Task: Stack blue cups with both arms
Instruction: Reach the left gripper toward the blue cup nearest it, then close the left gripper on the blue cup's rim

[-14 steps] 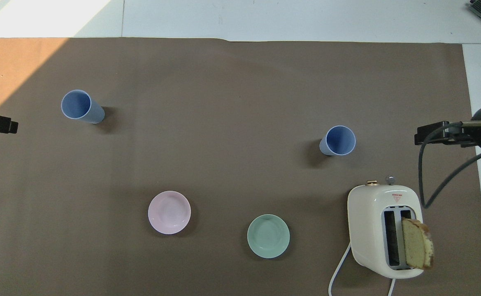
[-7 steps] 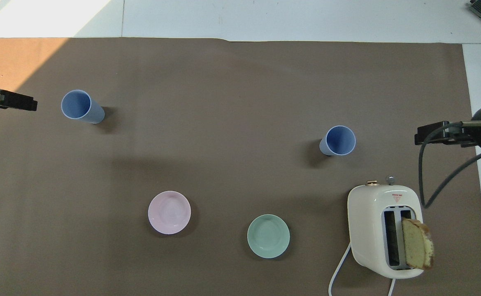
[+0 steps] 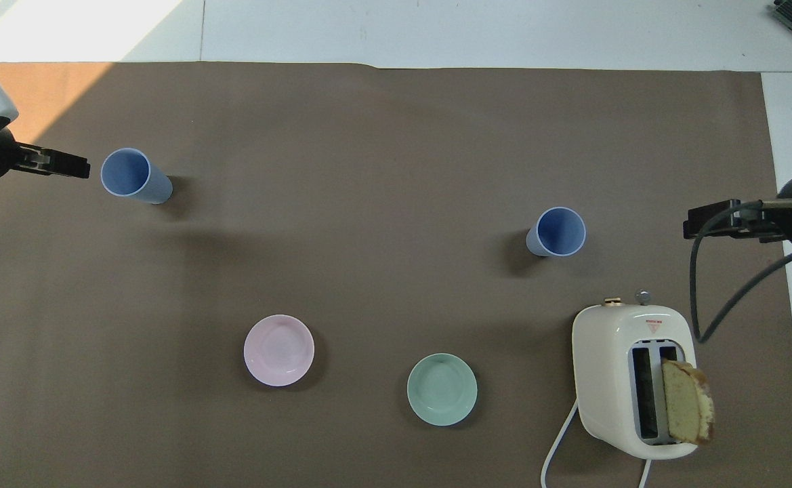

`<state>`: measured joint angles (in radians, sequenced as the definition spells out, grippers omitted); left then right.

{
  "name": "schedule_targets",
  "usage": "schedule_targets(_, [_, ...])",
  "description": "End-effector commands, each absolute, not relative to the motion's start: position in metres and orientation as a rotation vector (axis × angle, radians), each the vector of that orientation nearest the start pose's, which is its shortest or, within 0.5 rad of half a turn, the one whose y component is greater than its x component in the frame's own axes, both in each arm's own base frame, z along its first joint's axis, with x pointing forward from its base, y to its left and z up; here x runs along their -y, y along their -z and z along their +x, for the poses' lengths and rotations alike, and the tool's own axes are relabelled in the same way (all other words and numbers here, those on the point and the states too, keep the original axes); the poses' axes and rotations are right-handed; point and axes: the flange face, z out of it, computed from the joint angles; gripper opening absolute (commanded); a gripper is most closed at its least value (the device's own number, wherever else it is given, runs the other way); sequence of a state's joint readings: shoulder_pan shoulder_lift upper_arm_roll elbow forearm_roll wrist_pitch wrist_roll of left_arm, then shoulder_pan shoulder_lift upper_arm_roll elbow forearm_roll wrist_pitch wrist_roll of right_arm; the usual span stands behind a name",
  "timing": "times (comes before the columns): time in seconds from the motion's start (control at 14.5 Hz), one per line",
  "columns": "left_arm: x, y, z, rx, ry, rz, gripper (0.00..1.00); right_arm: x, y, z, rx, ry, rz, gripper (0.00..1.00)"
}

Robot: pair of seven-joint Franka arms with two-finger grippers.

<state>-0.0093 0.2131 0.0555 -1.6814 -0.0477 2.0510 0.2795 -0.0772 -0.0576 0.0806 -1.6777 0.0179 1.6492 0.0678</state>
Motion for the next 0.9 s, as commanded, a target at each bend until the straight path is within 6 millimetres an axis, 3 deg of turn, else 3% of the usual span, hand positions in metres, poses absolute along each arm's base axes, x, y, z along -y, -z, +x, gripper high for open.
schedule_targets(0.0, [-0.028, -0.453, 0.646, -0.353, 0.266, -3.134, 0.97, -0.002, -0.612, 0.544, -0.106, 0.053, -3.109, 1.00])
schedule_targets(0.83, [-0.040, -0.383, 0.671, -0.271, 0.343, -3.167, 0.75, -0.003, -0.612, 0.544, -0.104, 0.053, -3.110, 1.00])
